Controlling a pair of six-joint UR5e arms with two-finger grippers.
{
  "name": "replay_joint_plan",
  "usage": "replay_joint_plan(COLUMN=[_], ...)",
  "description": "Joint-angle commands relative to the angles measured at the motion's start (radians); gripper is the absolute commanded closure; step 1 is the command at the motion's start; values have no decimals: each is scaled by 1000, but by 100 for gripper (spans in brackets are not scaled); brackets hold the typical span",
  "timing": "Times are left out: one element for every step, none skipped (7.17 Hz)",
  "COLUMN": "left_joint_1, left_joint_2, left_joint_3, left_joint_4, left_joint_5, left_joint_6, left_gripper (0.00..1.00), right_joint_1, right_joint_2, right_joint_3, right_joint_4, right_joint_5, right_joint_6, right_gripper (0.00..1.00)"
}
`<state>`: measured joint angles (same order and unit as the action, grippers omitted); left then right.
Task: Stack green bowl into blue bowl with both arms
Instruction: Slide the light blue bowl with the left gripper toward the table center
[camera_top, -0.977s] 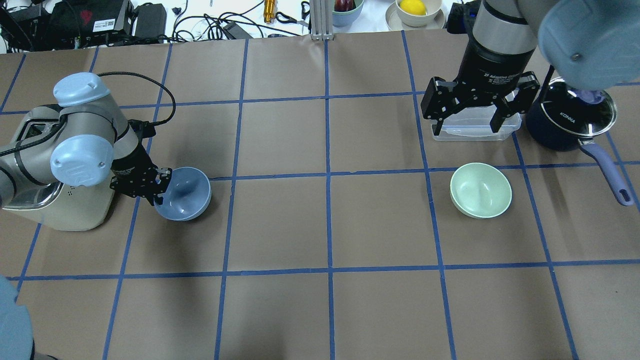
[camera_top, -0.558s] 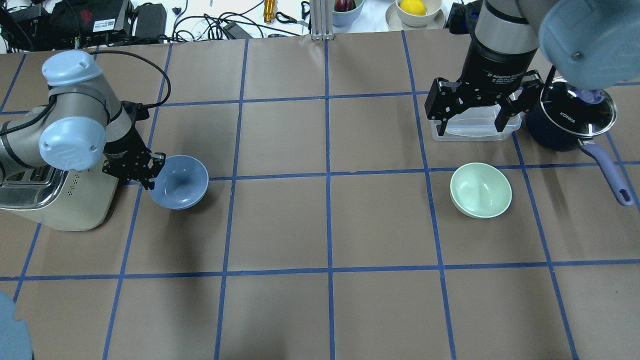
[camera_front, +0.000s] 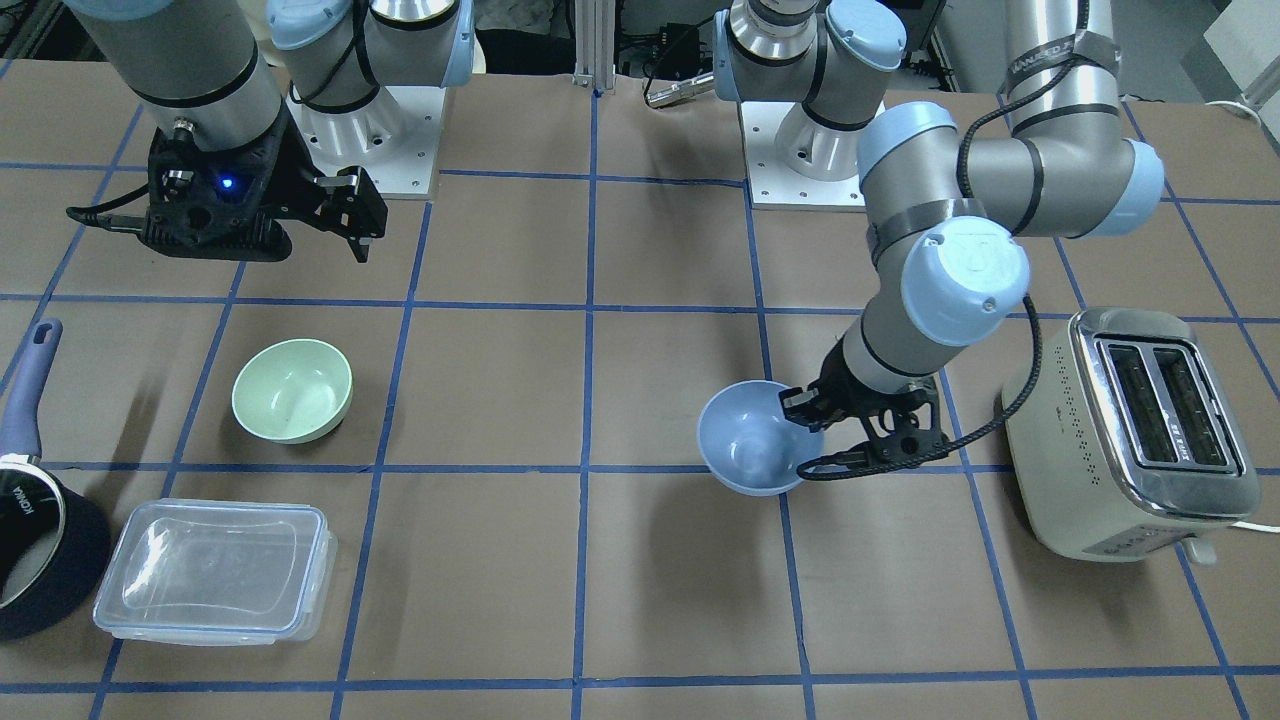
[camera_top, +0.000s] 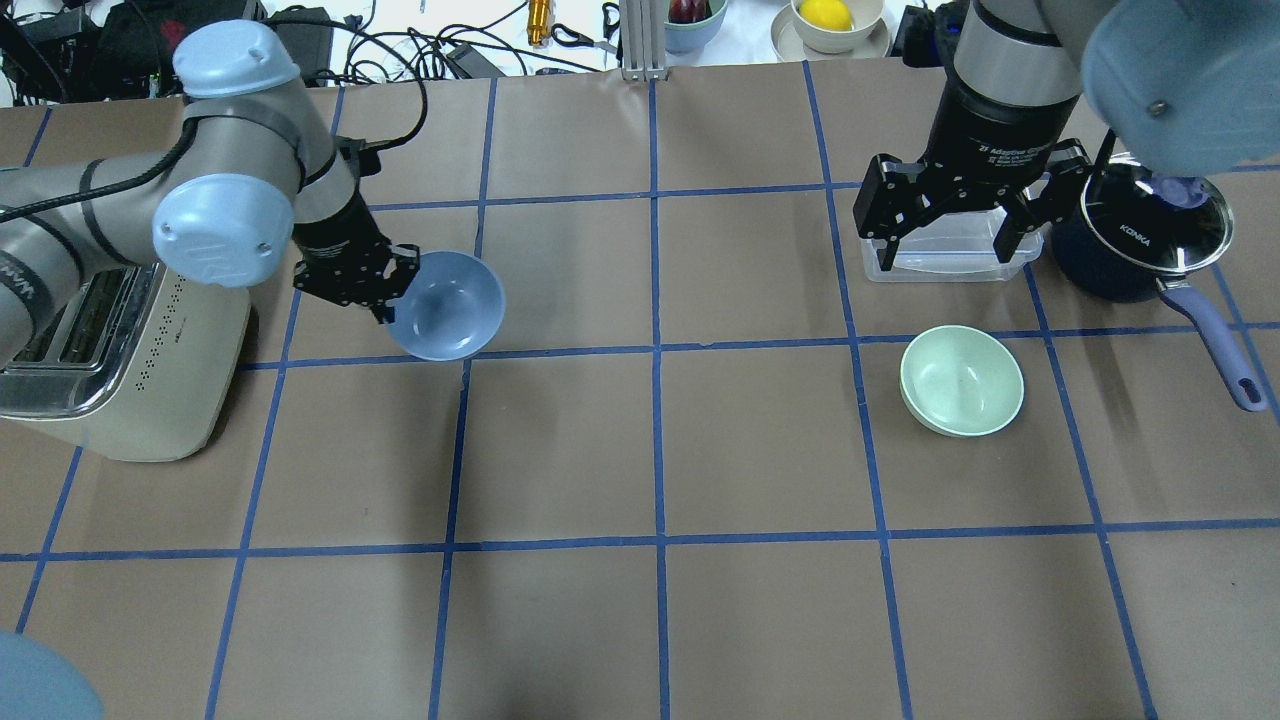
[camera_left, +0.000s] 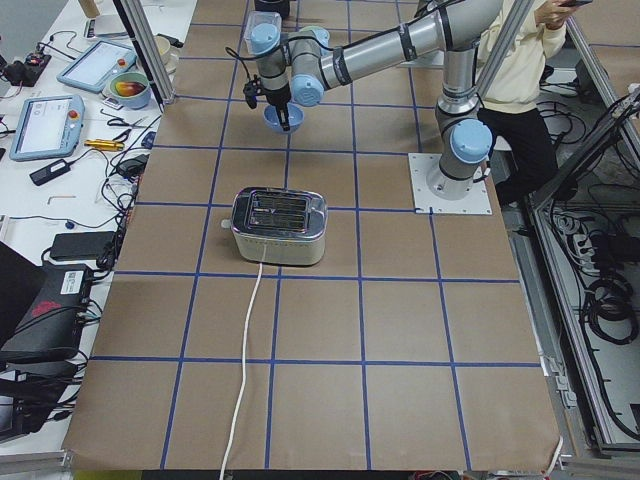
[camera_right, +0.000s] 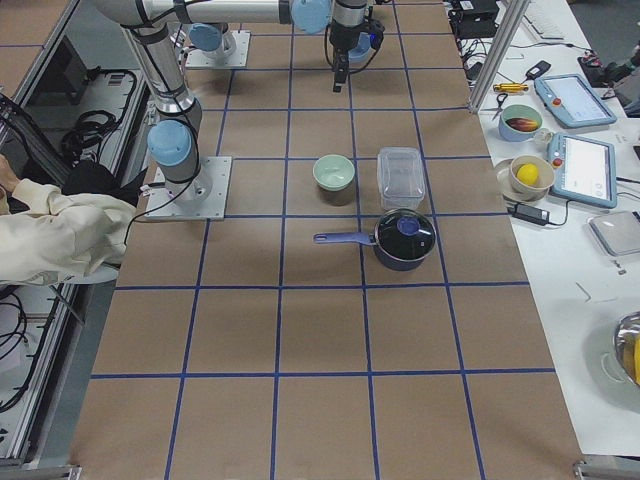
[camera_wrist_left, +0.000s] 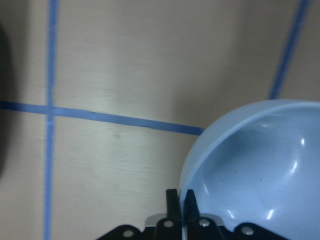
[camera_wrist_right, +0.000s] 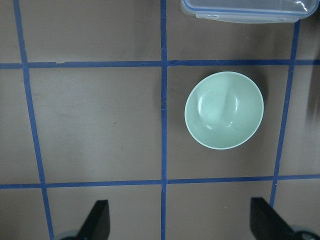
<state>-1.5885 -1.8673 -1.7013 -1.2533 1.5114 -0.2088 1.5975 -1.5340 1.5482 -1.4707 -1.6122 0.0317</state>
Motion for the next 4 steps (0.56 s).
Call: replay_joint_plan(left_joint_1=[-115, -149, -175, -200], left_joint_2=[-33, -65, -97, -127], left_joint_3=[8, 8, 3, 2], left_joint_4=[8, 23, 46, 49], left_joint_5=[-88, -100, -118, -119], left_joint_6=[-90, -89, -92, -92], left_gripper=[100, 100, 100, 100], right_joint_1=[-1, -1, -1, -1], right_joint_2=[-3, -5, -5, -5], right_joint_3=[0, 0, 0, 1], right_joint_4=[3, 3, 3, 4], right_joint_5=[-5, -3, -2, -5], right_joint_6=[1, 1, 2, 2], right_gripper=[0, 0, 0, 0])
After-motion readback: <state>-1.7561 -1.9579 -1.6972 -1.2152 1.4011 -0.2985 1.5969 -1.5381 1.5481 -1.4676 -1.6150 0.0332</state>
